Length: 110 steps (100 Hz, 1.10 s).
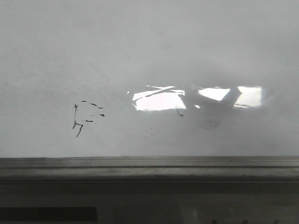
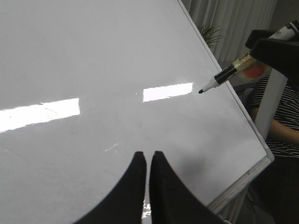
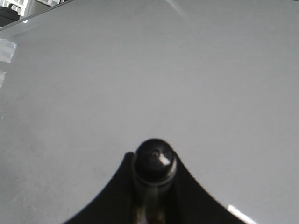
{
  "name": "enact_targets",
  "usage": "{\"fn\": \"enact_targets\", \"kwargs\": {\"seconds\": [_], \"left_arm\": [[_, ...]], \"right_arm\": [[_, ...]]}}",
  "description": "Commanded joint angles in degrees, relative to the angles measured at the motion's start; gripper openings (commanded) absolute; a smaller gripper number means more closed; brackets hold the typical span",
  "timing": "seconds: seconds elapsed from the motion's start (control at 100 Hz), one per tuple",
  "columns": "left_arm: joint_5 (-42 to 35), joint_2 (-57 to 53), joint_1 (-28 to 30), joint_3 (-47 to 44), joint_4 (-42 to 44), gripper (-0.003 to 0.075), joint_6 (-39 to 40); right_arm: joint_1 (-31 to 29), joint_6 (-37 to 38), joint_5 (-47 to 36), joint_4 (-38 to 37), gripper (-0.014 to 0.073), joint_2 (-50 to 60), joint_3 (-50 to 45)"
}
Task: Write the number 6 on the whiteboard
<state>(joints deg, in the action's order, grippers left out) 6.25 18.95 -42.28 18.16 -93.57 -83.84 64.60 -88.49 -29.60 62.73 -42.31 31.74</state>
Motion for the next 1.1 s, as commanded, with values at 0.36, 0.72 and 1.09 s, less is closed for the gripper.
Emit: {"fn": "enact_targets", "kwargs": {"seconds": [0.36, 0.72, 1.09], "left_arm": [[0.83, 0.32, -0.05, 1.62, -0.67, -0.0020, 0.48], [0.83, 0.32, -0.05, 1.52, -0.67, -0.0020, 0.48], [0.83, 0.32, -0.05, 1.52, -0.67, -0.0020, 0.48]], "right_arm": [[6.89, 7.82, -17.84, -1.87, -0.0046, -6.35, 0.11], [6.89, 7.71, -5.85, -1.87, -0.0071, -5.63, 0.11], [6.89, 7.71, 10.02, -1.87, -0.0071, -5.63, 0.11]]}}
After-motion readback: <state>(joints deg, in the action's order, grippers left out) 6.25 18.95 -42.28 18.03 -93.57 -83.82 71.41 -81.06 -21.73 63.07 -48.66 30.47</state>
